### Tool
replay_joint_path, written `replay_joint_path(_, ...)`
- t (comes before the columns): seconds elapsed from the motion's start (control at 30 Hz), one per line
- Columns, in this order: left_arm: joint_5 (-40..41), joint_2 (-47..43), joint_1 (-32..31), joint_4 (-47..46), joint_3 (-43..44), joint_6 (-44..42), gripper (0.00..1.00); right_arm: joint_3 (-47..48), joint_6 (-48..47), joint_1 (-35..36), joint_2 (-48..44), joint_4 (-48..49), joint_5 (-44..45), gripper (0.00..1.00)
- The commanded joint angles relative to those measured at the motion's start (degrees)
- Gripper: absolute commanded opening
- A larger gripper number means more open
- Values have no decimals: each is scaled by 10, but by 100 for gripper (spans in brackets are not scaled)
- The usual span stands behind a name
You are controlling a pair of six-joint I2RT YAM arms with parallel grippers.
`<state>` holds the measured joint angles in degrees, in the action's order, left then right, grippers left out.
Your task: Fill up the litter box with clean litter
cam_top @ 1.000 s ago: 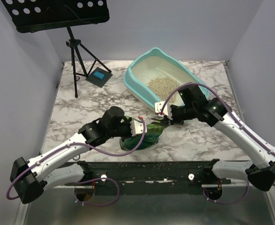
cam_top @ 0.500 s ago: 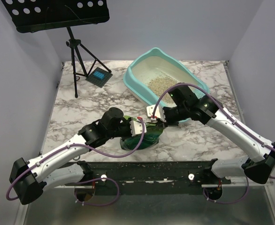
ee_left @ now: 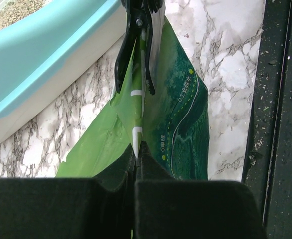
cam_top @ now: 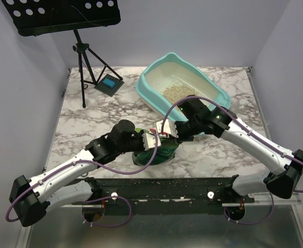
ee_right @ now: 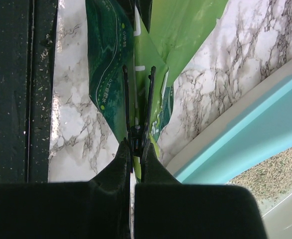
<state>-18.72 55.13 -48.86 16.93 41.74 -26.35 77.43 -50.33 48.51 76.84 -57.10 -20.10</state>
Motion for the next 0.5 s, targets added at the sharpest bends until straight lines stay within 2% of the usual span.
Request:
replay_joint_path(0.0,-1,-28,-2,-91,5,9,4,-16,13,7,16,-3,19,0)
replay_joint_path(0.2,3,-28,-2,-95,7,16,6,-25,22,11,51,7,23,3)
replay_joint_path(0.47,11,-28,-3,-97,6,18,7,-24,33,13,85,16,16,22)
